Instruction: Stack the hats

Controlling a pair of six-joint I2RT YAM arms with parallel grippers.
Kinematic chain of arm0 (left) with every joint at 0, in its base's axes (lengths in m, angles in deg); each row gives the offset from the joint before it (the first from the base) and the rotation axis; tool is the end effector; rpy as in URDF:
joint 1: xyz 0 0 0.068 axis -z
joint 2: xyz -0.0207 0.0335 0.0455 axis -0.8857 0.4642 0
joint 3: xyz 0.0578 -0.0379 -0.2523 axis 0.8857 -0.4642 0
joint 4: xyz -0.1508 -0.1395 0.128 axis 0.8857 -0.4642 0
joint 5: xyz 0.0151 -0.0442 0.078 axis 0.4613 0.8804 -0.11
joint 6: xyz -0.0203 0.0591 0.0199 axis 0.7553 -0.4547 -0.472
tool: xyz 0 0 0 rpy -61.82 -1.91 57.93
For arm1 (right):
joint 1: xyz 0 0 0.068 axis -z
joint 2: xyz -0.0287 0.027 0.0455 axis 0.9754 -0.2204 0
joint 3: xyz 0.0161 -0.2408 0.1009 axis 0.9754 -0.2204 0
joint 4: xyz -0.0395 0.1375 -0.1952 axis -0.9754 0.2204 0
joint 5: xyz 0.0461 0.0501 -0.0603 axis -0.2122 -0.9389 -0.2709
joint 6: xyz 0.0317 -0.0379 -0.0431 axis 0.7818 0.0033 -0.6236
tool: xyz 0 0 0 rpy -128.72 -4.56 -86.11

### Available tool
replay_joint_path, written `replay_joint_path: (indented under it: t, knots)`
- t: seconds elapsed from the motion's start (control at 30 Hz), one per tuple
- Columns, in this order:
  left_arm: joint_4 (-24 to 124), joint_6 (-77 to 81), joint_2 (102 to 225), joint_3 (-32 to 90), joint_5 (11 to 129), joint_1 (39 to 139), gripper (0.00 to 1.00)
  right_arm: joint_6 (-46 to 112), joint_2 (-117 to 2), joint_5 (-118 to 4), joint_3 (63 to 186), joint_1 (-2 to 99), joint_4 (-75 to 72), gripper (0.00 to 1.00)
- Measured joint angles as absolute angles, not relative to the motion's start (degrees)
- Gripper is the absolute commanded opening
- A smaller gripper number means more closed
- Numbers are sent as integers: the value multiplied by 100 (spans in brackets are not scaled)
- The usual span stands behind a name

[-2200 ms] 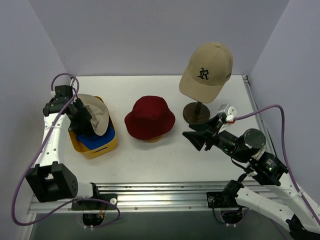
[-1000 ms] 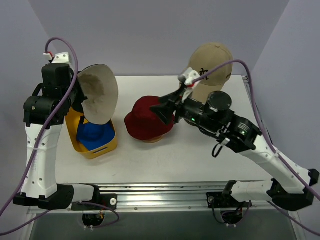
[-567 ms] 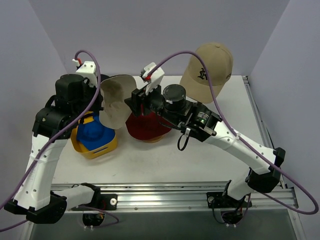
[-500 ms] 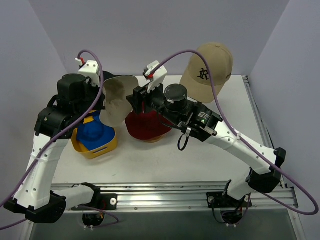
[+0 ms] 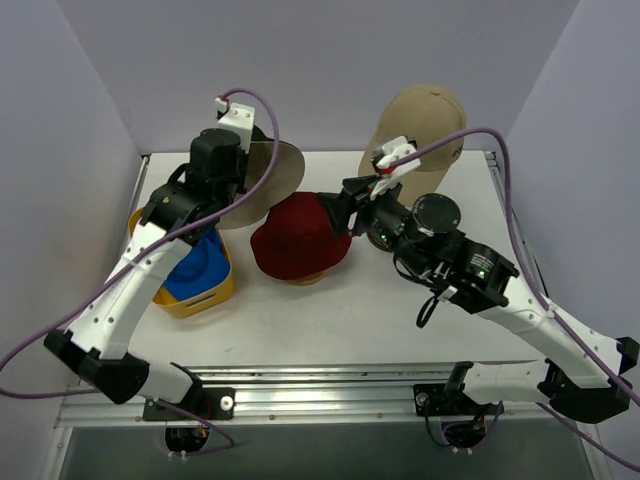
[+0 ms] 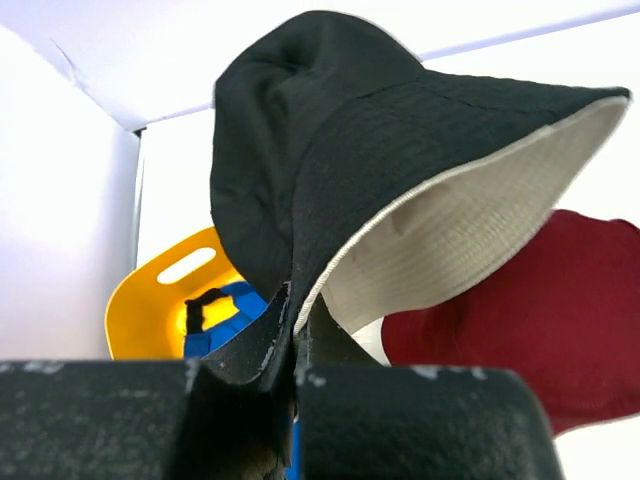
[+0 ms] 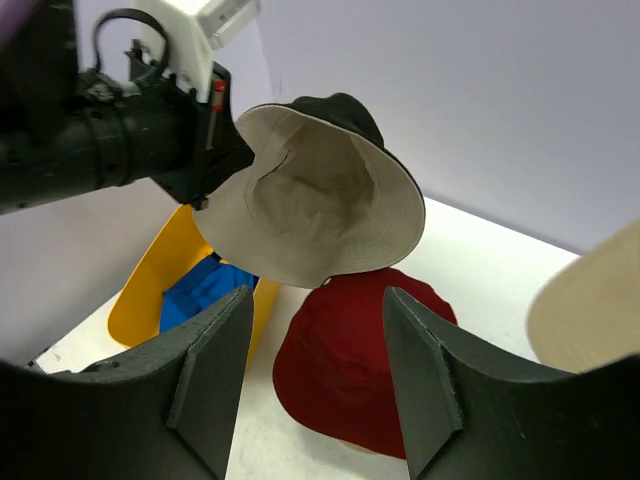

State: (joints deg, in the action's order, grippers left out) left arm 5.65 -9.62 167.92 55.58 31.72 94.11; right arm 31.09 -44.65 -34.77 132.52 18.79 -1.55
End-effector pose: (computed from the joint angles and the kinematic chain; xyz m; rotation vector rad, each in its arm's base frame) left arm 0.2475 -0.1229 0.4457 0.2006 1.9085 0.1469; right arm 0.1396 0.2025 0.4982 -0.3983 1.2962 0.7702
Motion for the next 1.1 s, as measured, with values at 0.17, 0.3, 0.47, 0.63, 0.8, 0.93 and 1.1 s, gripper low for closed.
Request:
replay_joint_path:
  t: [0.17,0.3,0.47,0.63,0.8,0.93,1.1]
  knots:
    - [790,-1120,17631,6218,2557,9695,2,3096,-3820,-3440,12983,1925,-98,50]
    - [906,-1236,18252,6784,2265,9735,2,3091,-3405,-3436,12871,1949,-2,50]
    - [980,-1310,18483,6919,2092,9765,2,3069,-3007,-3414,12712,1949,99,50]
    - [1275,-1500,18516,6917,1836,9794,2,3065,-2948,-3423,12694,1949,144,50]
    - [1216,-1603,19100,7975,1725,9772,2,3067,-2992,-3488,12672,1949,179,50]
    - [1155,-1609,19546,8644,1705,9754,2,3065,-2992,-3521,12616,1949,217,50]
    - [974,-1535,20088,9096,1716,9700,2,3067,-2942,-3600,12609,1949,217,50]
